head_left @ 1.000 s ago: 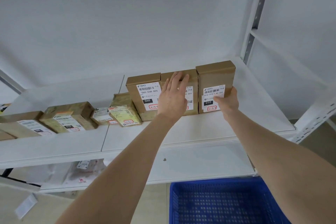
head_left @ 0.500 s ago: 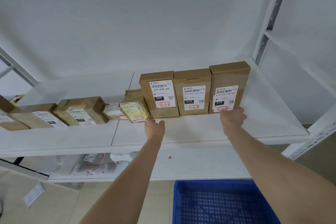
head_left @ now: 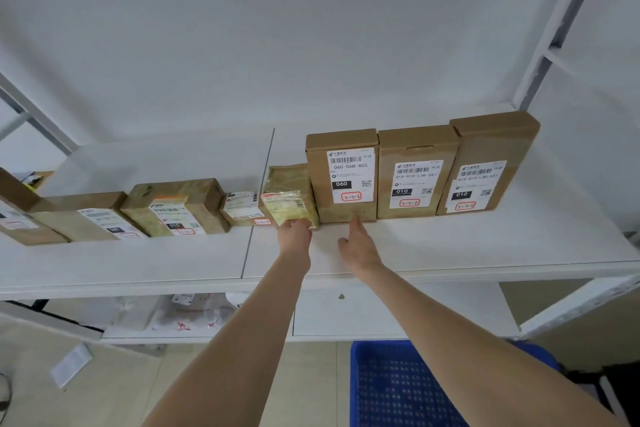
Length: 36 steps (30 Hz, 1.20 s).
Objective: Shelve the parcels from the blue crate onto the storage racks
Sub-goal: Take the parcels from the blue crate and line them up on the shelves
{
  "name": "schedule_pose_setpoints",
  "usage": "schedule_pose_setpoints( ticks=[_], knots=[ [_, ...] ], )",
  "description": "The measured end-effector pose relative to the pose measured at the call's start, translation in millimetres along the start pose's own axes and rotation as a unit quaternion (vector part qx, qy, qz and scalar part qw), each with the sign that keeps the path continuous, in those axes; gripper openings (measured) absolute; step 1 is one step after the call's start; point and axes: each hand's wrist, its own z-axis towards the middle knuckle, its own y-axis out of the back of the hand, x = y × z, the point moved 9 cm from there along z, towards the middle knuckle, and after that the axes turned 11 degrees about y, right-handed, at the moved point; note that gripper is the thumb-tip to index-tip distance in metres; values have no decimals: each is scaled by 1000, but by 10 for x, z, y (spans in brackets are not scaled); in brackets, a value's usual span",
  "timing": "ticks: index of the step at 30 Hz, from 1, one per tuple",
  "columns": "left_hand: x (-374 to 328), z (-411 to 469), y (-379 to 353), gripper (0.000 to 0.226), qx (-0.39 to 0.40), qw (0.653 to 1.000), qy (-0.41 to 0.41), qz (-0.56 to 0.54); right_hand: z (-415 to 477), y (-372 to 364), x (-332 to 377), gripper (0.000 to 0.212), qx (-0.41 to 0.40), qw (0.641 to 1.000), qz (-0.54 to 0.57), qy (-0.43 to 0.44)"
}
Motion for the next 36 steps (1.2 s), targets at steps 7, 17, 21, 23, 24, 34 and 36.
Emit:
schedule_pose_setpoints(
  ticks=[7, 17, 21, 23, 24, 34, 36],
  knots=[
    [-40, 123, -58, 21, 22, 1000, -15, 8, 117, -105, 75, 69, -24, 999, -13, -46],
    [-84, 227, -47, 15, 45, 997, -24, 59, 198, -29, 22, 65, -19, 996, -54, -67],
    [-19, 257, 4, 28, 24, 994, -8, 108, 129, 41, -57, 61, -19, 996, -60, -70],
    [77, 237, -39, 48, 27, 990, 5, 136, 38, 157, -136, 59, -48, 995, -48, -74],
    [126, 208, -94, 53, 37, 990, 10, 139, -21, 251, -194, 57, -75, 993, -26, -84],
    [492, -362, -1466, 23, 218, 971, 78, 55, -374, 1338, -1106, 51, -291, 915, 200, -196],
    [521, -405, -1690, 22, 240, 966, 82, 47, -344, 1410, -1193, 42, -304, 905, 220, -201]
  ],
)
